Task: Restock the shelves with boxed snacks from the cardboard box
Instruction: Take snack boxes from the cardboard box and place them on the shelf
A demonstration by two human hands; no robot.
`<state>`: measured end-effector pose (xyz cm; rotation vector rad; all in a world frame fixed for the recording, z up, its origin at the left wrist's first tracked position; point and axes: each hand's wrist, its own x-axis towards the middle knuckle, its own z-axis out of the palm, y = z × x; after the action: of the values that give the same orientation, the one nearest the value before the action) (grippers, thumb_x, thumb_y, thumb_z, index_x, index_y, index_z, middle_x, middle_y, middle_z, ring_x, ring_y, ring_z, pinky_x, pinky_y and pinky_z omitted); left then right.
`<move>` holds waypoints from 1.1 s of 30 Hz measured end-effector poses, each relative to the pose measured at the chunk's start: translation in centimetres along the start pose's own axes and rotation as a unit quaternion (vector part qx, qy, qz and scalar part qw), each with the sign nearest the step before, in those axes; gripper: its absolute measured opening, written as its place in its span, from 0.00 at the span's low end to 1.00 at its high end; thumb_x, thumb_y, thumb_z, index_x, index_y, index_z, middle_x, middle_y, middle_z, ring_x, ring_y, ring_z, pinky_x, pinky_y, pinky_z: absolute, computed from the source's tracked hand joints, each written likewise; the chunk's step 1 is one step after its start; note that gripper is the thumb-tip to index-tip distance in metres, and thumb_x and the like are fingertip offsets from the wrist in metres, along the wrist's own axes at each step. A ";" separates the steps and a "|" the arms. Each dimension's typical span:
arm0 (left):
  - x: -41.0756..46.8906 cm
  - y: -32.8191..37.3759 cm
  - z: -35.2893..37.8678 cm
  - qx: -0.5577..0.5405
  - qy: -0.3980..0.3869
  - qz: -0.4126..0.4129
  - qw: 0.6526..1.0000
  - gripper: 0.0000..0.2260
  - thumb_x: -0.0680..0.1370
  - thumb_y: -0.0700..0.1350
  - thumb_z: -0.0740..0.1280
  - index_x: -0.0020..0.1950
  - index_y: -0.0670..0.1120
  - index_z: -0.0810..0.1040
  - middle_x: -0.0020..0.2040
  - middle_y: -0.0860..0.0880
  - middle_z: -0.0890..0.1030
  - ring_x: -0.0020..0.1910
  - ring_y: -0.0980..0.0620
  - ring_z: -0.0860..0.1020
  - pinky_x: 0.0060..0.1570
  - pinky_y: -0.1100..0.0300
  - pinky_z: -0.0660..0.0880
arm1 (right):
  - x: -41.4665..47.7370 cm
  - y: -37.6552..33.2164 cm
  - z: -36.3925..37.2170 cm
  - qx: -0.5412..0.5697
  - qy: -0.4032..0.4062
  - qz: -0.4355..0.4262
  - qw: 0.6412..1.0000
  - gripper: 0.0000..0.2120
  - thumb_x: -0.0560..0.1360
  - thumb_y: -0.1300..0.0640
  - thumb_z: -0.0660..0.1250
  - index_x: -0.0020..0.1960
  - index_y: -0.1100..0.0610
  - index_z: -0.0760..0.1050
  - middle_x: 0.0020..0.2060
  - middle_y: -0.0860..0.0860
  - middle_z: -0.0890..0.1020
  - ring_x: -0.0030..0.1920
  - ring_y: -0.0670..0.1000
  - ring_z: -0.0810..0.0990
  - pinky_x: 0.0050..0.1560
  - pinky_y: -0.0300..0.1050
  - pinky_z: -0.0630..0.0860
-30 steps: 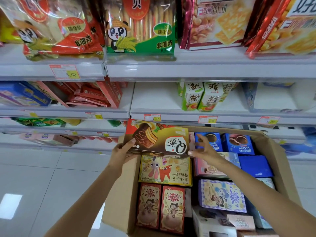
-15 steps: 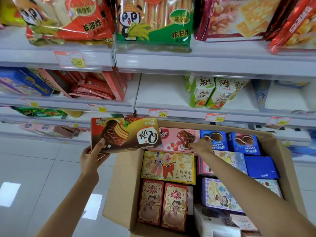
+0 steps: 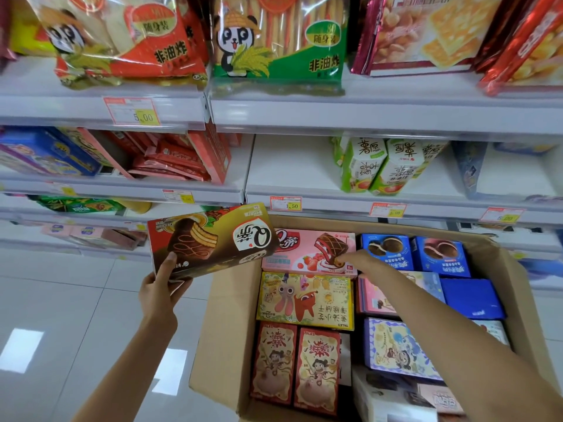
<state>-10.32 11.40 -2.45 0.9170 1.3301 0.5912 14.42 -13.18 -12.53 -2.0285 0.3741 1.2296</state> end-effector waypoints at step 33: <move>-5.6 11.3 -2.0 0.217 -0.120 0.184 0.951 0.32 0.53 0.60 0.76 0.52 0.47 0.75 0.43 0.47 0.81 0.39 0.49 0.77 0.42 0.53 0.76 | -18.2 -2.7 -1.9 0.037 0.149 -0.387 0.909 0.34 0.65 0.64 0.76 0.66 0.50 0.66 0.53 0.48 0.77 0.47 0.42 0.77 0.42 0.28 0.72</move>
<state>-11.76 13.40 10.08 1.5709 1.0896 0.4531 8.01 -14.77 4.78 -1.9875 -0.2431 0.4107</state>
